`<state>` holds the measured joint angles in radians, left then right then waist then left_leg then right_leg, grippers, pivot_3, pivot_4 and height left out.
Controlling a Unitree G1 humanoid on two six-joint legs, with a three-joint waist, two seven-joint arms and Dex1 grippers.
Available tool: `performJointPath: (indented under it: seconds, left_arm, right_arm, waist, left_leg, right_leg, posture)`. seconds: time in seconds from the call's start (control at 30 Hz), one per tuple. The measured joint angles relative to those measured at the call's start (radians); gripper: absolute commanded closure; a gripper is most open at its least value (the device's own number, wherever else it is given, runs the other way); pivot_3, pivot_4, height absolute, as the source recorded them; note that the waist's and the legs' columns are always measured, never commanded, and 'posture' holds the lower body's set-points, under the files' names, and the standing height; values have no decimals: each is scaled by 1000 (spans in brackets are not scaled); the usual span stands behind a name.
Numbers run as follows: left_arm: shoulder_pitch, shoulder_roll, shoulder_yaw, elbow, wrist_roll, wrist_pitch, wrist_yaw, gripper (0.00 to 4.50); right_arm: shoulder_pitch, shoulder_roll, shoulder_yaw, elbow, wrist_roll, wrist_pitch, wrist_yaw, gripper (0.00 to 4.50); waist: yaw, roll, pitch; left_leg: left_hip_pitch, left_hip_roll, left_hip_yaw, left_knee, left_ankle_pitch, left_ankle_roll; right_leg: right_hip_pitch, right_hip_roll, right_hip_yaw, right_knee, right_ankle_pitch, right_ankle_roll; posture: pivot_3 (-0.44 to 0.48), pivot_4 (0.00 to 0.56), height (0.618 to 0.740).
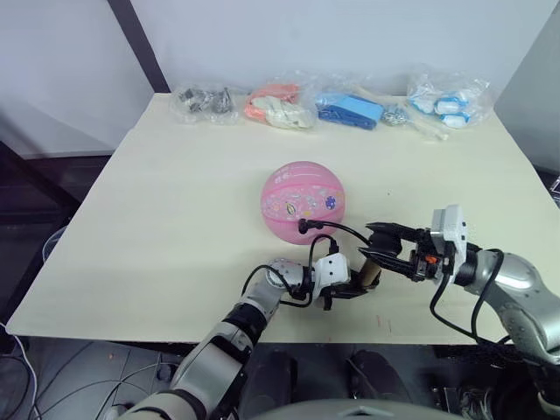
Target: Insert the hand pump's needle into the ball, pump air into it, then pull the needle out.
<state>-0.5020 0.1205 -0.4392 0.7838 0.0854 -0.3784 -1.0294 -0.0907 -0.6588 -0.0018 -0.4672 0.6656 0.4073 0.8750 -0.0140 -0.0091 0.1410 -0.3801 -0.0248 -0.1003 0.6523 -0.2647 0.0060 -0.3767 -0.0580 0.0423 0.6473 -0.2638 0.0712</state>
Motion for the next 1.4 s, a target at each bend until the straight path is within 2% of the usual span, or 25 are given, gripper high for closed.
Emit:
performJointPath:
  seconds: [0.17, 0.4, 0.73, 0.97, 1.13, 1.4]
  left_arm:
    - [0, -2, 0, -1, -1, -2, -1, 3493]
    - [-1, -5, -1, 0, 0, -2, -1, 3493]
    - [-4, -5, -2, 3, 0, -5, -1, 3493]
    - [-5, -4, -3, 6, 2, -5, 0, 3493]
    - [-8, 0, -2, 14, 2, -5, 1, 3493]
    - [-7, 2, -2, 15, 2, -4, 1, 3493]
  right_arm:
    - [-102, -88, -112, -98, 203, 149, -26, 2655]
    - [-224, -166, -211, -122, 403, 263, -69, 2655]
    - [-303, -200, -251, -110, 499, 310, -100, 2655]
    - [-220, -168, -216, -126, 373, 218, -53, 2655]
    - [-118, -108, -107, -118, 191, 71, -9, 2655]
    - [-33, 5, 35, -33, -12, -97, -3, 2655]
  waist:
    - [2, 1, 2]
    - [2, 1, 2]
    - [2, 0, 3]
    - [1, 0, 2]
    - [-1, -1, 1]
    - [-1, -4, -3]
  left_leg:
    - [-1, 0, -1, 0, 0, 0]
    - [-1, 0, 0, 0, 0, 0]
    - [-1, 0, 0, 0, 0, 0]
    - [0, -1, 0, 0, 0, 0]
    - [2, 0, 1, 0, 0, 0]
    - [2, 1, 1, 0, 0, 0]
  right_leg:
    - [0, -1, -1, 0, 0, 0]
    - [0, -3, -1, -1, 0, 0]
    - [0, -3, -1, -1, 0, 0]
    - [1, -3, -1, -1, 0, 0]
    - [1, -2, -1, 0, 0, 1]
    - [1, 0, -1, 0, 0, 1]
  posture:
    - [0, 150, 736]
    - [0, 150, 736]
    - [0, 150, 736]
    - [0, 150, 736]
    - [0, 150, 736]
    - [0, 150, 736]
